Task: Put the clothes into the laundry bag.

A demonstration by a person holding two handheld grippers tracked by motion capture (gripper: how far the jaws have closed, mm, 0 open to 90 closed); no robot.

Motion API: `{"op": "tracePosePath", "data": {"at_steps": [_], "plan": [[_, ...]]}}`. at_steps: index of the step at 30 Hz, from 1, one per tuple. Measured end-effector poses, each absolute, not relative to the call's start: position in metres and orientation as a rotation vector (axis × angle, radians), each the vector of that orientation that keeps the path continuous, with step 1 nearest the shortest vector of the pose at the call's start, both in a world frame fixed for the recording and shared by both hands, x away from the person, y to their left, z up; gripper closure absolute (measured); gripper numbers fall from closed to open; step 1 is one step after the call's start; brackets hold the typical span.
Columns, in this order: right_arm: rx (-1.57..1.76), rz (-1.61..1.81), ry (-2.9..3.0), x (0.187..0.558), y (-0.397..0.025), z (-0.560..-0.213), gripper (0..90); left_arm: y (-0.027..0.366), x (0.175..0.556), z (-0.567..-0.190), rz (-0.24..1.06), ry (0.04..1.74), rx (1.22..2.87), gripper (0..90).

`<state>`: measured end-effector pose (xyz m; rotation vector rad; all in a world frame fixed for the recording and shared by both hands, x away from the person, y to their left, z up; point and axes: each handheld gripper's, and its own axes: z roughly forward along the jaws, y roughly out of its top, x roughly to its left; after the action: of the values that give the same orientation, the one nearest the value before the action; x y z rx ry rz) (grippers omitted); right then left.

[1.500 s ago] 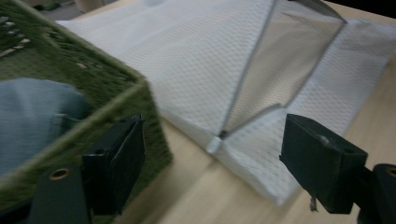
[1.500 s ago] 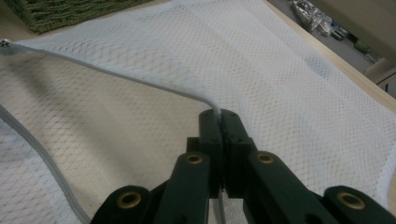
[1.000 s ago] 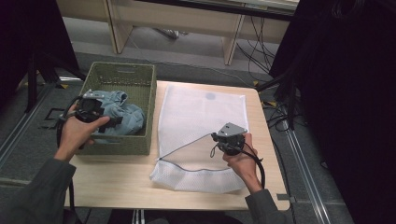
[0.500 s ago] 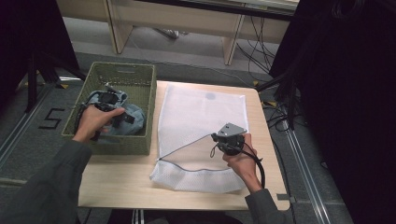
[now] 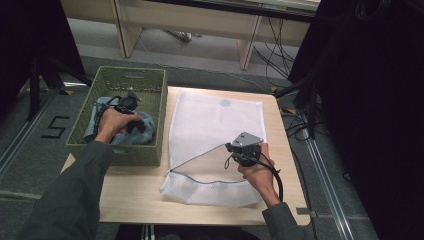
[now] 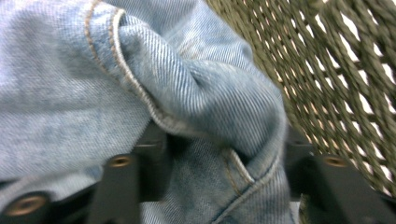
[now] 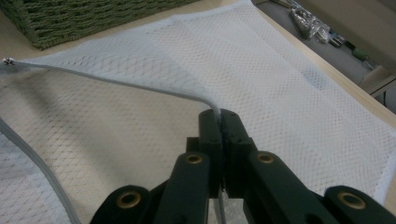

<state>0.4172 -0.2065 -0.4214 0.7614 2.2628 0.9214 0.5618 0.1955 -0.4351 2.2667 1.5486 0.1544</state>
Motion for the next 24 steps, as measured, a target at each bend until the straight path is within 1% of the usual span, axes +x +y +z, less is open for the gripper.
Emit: {"op": "tracePosePath", "data": {"at_steps": [2, 3, 4, 5, 6, 7, 8, 10, 12, 13, 15, 16, 18, 21, 24], "plan": [[0.762, 0.917, 2.263, 0.418, -0.208, -0.421, 89.5, 0.199, 0.564, -0.431, 0.303, 1.504, 2.294, 61.8], [0.759, 0.922, 2.265, 0.418, -0.208, -0.421, 89.5, 0.2, 0.563, -0.431, 0.374, 1.518, 2.252, 63.8], [0.764, 0.924, 2.254, 0.418, -0.208, -0.421, 89.5, 0.206, 0.565, -0.43, 0.41, 1.49, 2.268, 64.4], [0.756, 0.916, 2.27, 0.419, -0.208, -0.421, 89.5, 0.208, 0.564, -0.429, 0.424, 1.533, 2.232, 64.4], [0.754, 0.918, 2.264, 0.418, -0.208, -0.422, 89.5, 0.213, 0.566, -0.425, 0.47, 1.537, 2.259, 64.4], [0.756, 0.917, 2.259, 0.418, -0.207, -0.422, 89.5, 0.216, 0.566, -0.424, 0.546, 1.527, 2.253, 64.4], [0.753, 0.918, 2.263, 0.418, -0.207, -0.422, 89.5, 0.219, 0.566, -0.424, 0.577, 1.513, 2.244, 64.3], [0.756, 0.914, 2.273, 0.418, -0.208, -0.422, 89.5, 0.223, 0.566, -0.425, 0.48, 1.528, 2.214, 62.3], [0.761, 0.916, 2.266, 0.418, -0.208, -0.422, 89.5, 0.225, 0.566, -0.427, 0.43, 1.512, 2.202, 57.5], [0.754, 0.92, 2.264, 0.419, -0.208, -0.423, 89.5, 0.225, 0.565, -0.428, 0.422, 1.515, 2.197, 53.3], [0.759, 0.919, 2.26, 0.419, -0.208, -0.422, 89.5, 0.225, 0.565, -0.431, 0.371, 1.524, 2.2, 38.1], [0.761, 0.92, 2.258, 0.419, -0.208, -0.423, 89.5, 0.225, 0.564, -0.431, 0.352, 1.519, 2.203, 32.3], [0.76, 0.917, 2.257, 0.419, -0.208, -0.423, 89.5, 0.222, 0.562, -0.428, 0.352, 1.502, 2.191, 22.9], [0.766, 0.911, 2.271, 0.419, -0.208, -0.423, 89.4, 0.214, 0.555, -0.422, 0.263, 1.481, 2.139, 15.9], [0.755, 0.914, 2.274, 0.42, -0.208, -0.424, 89.4, 0.21, 0.55, -0.417, 0.238, 1.348, 2.228, 15.5]]}}
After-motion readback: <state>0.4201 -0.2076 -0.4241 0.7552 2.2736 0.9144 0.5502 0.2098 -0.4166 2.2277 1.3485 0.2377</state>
